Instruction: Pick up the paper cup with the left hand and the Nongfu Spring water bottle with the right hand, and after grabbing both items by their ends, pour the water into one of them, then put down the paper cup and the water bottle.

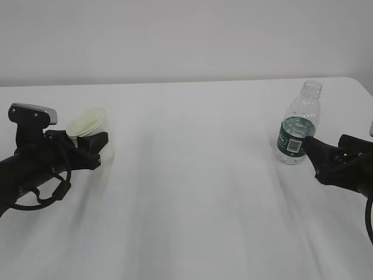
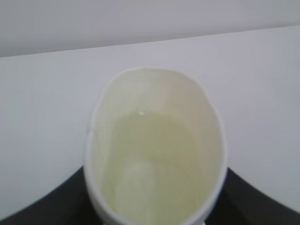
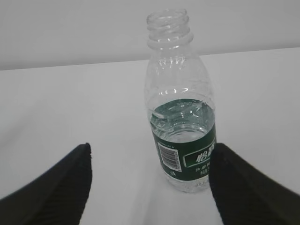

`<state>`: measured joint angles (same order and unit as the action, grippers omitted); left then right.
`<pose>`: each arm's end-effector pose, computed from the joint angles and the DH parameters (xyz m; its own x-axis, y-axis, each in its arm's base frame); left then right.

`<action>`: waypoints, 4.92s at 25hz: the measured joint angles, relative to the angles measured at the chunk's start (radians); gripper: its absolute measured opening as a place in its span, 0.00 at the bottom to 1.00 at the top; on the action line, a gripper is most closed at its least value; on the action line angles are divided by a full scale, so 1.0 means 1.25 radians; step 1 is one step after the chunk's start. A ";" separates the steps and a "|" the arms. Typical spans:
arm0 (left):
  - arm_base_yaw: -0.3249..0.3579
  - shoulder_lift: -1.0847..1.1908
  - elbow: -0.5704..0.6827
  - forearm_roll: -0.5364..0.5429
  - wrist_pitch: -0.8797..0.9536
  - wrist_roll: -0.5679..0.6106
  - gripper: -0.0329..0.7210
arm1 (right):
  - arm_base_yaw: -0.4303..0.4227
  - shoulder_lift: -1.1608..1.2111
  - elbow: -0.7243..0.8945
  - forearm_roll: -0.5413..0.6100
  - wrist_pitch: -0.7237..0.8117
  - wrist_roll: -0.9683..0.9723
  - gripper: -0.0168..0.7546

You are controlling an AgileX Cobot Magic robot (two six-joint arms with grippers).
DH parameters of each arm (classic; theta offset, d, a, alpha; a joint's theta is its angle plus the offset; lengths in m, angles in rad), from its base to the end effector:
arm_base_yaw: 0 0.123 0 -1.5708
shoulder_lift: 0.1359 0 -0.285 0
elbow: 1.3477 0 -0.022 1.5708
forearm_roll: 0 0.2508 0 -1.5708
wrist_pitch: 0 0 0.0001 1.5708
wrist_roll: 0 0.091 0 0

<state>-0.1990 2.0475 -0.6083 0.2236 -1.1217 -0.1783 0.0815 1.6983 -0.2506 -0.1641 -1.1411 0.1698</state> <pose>0.3163 -0.0823 0.0948 -0.2631 -0.0267 -0.9644 0.3641 0.9230 -0.1249 0.2339 0.0327 0.1374 -0.2434 0.0801 -0.9666 -0.2013 0.9707 0.1311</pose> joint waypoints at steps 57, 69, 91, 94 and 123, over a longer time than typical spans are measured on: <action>0.000 0.138 -0.116 -0.199 -0.031 0.075 0.84 | 0.000 0.000 0.000 -0.020 0.000 0.002 0.79; 0.000 0.138 -0.108 -0.179 -0.030 0.075 0.85 | 0.000 0.000 0.000 -0.022 0.000 0.002 0.79; 0.000 -0.043 0.101 -0.190 -0.028 0.075 0.83 | 0.000 0.000 0.000 -0.077 0.000 0.019 0.79; 0.000 -0.071 0.124 -0.190 -0.028 0.075 0.83 | 0.000 -0.002 0.000 -0.118 0.000 0.034 0.79; 0.000 -0.321 0.144 -0.099 -0.028 -0.110 0.78 | 0.000 -0.111 0.003 -0.118 0.000 0.027 0.79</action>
<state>-0.1990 1.6463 -0.4277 0.1003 -1.1562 -0.3157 0.0815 1.5601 -0.2467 -0.3116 -1.1411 0.2035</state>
